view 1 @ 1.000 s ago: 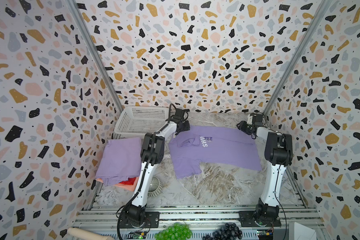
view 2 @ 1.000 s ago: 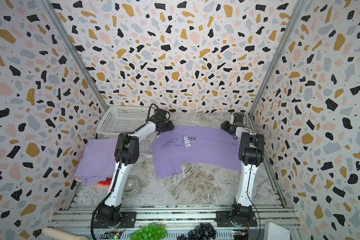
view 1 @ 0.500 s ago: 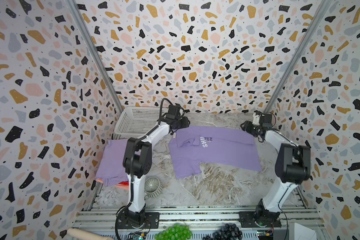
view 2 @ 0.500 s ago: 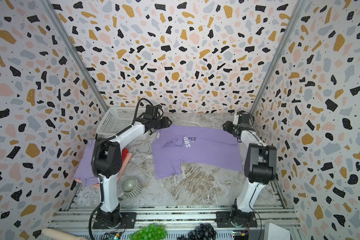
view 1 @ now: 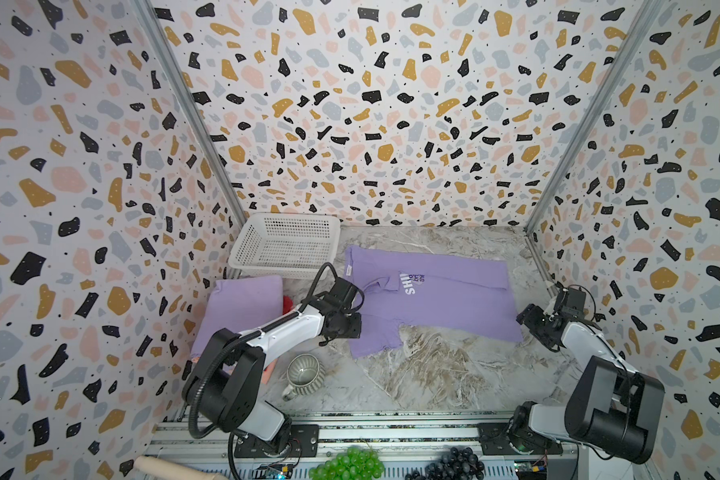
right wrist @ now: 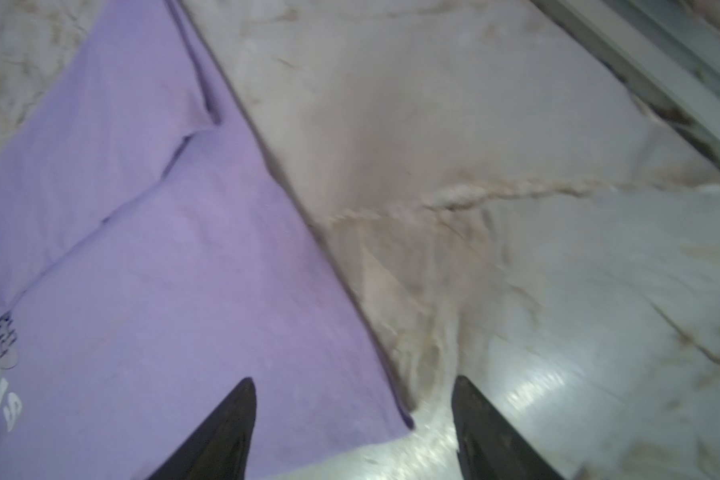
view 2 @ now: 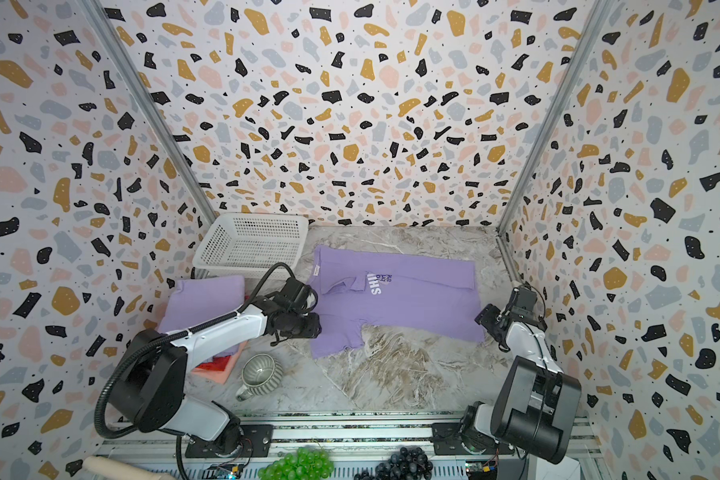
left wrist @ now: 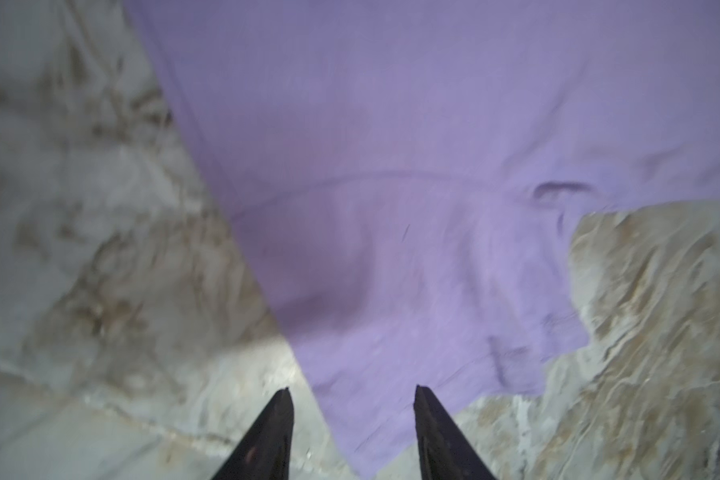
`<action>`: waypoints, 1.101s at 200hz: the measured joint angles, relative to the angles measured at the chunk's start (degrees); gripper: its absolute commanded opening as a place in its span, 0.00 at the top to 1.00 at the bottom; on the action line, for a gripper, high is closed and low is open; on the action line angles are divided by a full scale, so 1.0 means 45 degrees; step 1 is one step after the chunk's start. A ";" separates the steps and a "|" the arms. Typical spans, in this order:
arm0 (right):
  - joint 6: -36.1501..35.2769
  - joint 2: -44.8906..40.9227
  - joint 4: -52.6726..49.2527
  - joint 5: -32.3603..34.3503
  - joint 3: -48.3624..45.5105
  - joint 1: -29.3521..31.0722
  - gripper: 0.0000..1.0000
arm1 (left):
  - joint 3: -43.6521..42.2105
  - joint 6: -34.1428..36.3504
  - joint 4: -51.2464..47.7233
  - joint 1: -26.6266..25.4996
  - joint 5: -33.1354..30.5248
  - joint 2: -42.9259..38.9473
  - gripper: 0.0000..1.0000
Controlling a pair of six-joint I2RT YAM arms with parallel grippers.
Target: Fold and stack the t-shirts
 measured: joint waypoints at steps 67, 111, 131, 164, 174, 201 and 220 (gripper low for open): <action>0.0267 -0.0573 -0.0175 0.0087 -0.1214 -0.0073 0.22 | -0.0928 -0.0840 0.0491 -0.0787 -0.0078 -0.0170 0.46; 0.0374 -0.0525 0.0296 -0.0316 -0.1593 -0.0073 0.22 | -0.1549 -0.1345 0.1462 -0.0850 0.0257 0.0223 0.46; 0.0476 -0.0364 0.0860 -0.0733 -0.1676 -0.0044 0.29 | -0.1569 -0.1428 0.2045 -0.0845 0.0384 0.0384 0.51; 0.0826 0.0185 0.1846 -0.1404 -0.1812 0.0355 0.80 | -0.1540 -0.1613 0.3002 -0.0850 0.0636 0.0748 0.80; 0.0957 0.0379 0.2021 -0.1486 -0.1817 0.0597 0.88 | -0.1545 -0.1681 0.3079 -0.0850 0.0758 0.0787 0.89; 0.1258 0.0427 0.2356 -0.1486 -0.1802 0.1093 1.00 | -0.1598 -0.1753 0.3007 -0.0850 0.0835 0.0418 1.00; 0.1243 0.0248 0.2312 -0.1345 -0.1749 0.1156 1.00 | -0.1909 -0.1919 0.2948 -0.0850 0.1030 -0.0374 1.00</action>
